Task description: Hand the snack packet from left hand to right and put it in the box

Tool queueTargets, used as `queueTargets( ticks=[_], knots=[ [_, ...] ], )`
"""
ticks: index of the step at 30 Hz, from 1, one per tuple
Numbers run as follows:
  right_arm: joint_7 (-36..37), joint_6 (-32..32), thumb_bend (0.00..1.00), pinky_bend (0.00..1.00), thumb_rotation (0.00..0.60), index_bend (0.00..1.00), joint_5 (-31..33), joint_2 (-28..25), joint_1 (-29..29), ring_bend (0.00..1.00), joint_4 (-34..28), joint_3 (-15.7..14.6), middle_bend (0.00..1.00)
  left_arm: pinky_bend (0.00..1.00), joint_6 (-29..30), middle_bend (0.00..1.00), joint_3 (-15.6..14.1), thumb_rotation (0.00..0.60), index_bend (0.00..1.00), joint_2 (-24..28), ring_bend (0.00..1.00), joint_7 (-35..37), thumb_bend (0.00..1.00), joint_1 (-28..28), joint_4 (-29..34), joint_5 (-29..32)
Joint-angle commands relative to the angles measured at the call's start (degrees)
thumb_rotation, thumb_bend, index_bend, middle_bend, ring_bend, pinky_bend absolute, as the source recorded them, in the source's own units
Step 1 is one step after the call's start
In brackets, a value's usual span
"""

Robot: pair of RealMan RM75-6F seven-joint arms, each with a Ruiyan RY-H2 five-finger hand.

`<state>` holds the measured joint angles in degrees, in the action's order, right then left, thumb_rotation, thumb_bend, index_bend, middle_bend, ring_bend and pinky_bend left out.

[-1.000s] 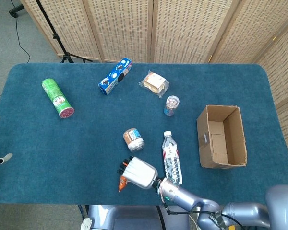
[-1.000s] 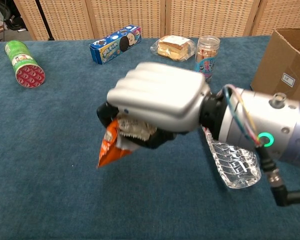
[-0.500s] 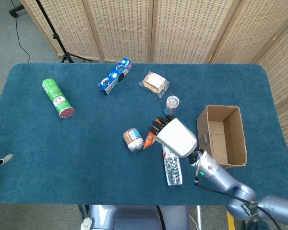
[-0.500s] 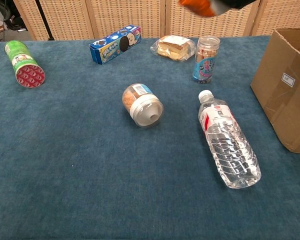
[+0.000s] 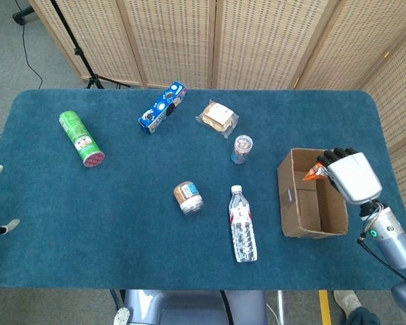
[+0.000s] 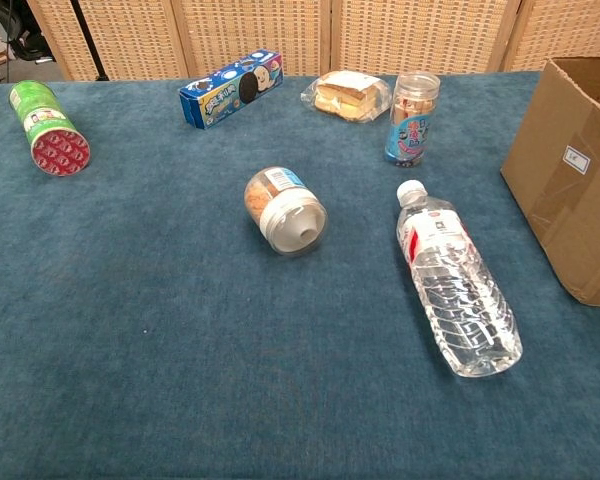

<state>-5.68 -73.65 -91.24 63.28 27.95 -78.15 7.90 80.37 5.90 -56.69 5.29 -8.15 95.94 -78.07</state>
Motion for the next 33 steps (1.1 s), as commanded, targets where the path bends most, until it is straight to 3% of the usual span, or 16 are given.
queueTargets(
  ticks=[1,13,15,17,18,20,23,29,33],
  knots=[
    [2.9,-0.6,0.83,0.58,0.600,0.65,-0.2,2.4,-1.2,0.47,3.4,-1.7,0.61,0.00,-0.1,0.00,0.0,0.600,0.00,0.1,0.00,0.3,0.00,0.1,0.0,0.1],
    [1.3,-2.6,0.82,0.58,0.600,0.64,-1.5,5.4,-0.7,0.47,4.7,-1.5,0.57,0.00,-0.9,0.00,0.2,0.600,0.00,0.3,0.00,0.7,0.00,-0.1,-0.1,0.6],
    [0.8,-1.7,0.71,0.56,0.600,0.43,-1.5,5.1,-0.6,0.34,4.6,-1.9,0.38,0.00,-0.9,0.00,0.2,0.600,0.00,0.4,0.00,0.6,0.00,-0.1,-0.1,0.6],
    [-1.2,0.9,0.42,0.39,0.600,0.07,-0.5,4.2,-0.6,0.07,3.9,-2.7,0.07,0.00,-1.0,0.00,0.2,0.600,0.00,0.4,0.00,0.6,0.00,-0.1,-0.1,0.6],
    [-2.6,1.9,0.32,0.28,0.600,0.00,0.3,3.8,-0.7,0.01,3.4,-2.7,0.00,0.00,-1.0,0.00,0.2,0.600,0.00,0.4,0.00,0.6,0.00,-0.1,-0.1,0.6],
    [-7.5,2.4,0.23,0.18,0.600,0.00,3.2,2.9,-1.4,0.00,0.7,-1.9,0.00,0.00,-1.0,0.00,0.1,0.600,0.00,0.4,0.00,0.5,0.00,-0.1,0.0,0.5],
    [-12.0,1.4,0.16,0.15,0.600,0.00,4.9,1.8,-2.2,0.00,-3.0,-1.1,0.00,0.00,-1.2,0.00,0.2,0.600,0.00,0.5,0.00,0.6,0.00,-0.2,-0.1,0.6],
    [-14.0,-3.8,0.16,0.15,0.600,0.00,3.9,-2.3,-4.8,0.00,-10.5,-0.6,0.00,0.00,-0.9,0.00,0.1,0.600,0.00,0.6,0.00,1.0,0.00,0.0,0.0,0.4],
    [-10.9,-9.0,0.15,0.15,0.600,0.00,1.6,-5.4,-8.0,0.00,-15.1,-1.3,0.00,0.00,-0.9,0.00,0.0,0.600,0.00,0.6,0.00,0.9,0.00,0.1,-0.1,0.4]
  ],
)
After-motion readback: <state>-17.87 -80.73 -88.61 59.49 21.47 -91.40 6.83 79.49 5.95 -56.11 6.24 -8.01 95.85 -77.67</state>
